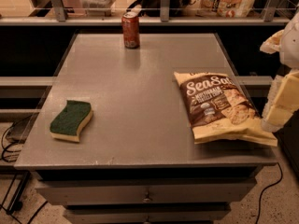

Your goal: Move brown chip bag near coke can

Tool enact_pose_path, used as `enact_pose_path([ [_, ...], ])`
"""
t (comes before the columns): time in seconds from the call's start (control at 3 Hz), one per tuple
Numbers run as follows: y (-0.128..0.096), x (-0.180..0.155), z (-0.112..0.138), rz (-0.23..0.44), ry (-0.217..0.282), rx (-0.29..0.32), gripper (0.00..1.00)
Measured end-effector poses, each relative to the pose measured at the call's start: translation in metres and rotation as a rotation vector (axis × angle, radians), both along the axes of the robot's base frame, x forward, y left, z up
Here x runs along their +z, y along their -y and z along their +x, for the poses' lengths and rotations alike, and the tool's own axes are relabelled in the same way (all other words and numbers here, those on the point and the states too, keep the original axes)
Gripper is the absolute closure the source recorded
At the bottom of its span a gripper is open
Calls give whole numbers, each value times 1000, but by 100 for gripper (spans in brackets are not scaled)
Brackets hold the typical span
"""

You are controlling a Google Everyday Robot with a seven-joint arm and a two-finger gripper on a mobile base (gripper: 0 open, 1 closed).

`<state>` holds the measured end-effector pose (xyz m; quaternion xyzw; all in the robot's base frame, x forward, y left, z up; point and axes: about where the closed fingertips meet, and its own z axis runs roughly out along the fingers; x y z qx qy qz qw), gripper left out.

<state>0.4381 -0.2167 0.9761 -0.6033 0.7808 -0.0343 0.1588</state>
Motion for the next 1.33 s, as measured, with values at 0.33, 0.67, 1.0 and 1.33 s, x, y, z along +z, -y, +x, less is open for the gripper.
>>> enact_pose_path([
  [0.33,0,1,0,-1,4,1,0],
  [0.67,-14,1,15,-2,14,22,0],
  [1.0,-23,-19,30,-2,-6,40,0],
  [1.33,-24,-57,45,-12,-53,33,0],
])
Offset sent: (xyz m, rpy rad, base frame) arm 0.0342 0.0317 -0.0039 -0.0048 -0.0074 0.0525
